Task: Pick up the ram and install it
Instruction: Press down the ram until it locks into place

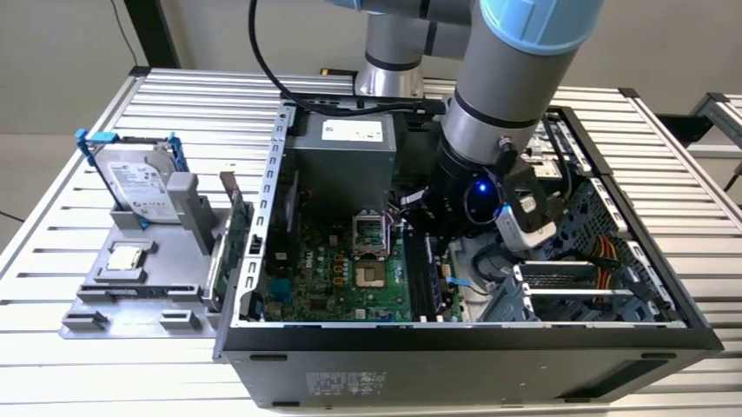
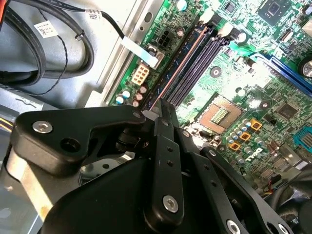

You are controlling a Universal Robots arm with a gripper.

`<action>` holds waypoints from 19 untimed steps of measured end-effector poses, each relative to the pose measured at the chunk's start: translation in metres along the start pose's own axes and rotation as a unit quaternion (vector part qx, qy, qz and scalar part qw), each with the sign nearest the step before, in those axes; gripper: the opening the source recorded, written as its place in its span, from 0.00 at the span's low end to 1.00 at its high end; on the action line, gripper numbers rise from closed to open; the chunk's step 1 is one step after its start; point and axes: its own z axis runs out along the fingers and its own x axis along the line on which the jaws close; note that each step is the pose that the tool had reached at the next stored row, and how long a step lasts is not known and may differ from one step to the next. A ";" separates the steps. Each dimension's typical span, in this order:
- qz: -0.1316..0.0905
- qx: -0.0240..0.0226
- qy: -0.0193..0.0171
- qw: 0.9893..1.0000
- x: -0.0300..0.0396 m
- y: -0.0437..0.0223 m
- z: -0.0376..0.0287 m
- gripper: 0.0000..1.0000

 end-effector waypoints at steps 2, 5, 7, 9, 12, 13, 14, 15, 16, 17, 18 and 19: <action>-0.001 0.000 0.000 1.000 0.0000 0.0000 0.0000 0.00; -0.014 0.000 0.000 1.000 0.0000 -0.0001 0.0000 0.00; -0.028 0.000 0.000 1.000 0.0000 -0.0001 0.0000 0.00; -0.046 0.000 0.001 0.999 0.0000 0.0000 0.0000 0.00; -0.073 0.001 0.001 0.997 0.0000 0.0000 0.0000 0.00; -0.082 0.001 0.001 0.997 0.0000 0.0000 0.0000 0.00; -0.090 0.001 0.001 0.996 0.0000 0.0000 0.0000 0.00; -0.097 0.000 0.001 0.995 0.0000 0.0000 0.0000 0.00; -0.103 0.000 0.001 0.995 0.0000 0.0000 0.0000 0.00; -0.108 -0.001 0.001 0.994 0.0000 0.0000 0.0000 0.00; -0.113 -0.001 0.001 0.994 0.0000 0.0001 0.0000 0.00; -0.119 -0.002 0.002 0.993 0.0000 0.0000 -0.0001 0.00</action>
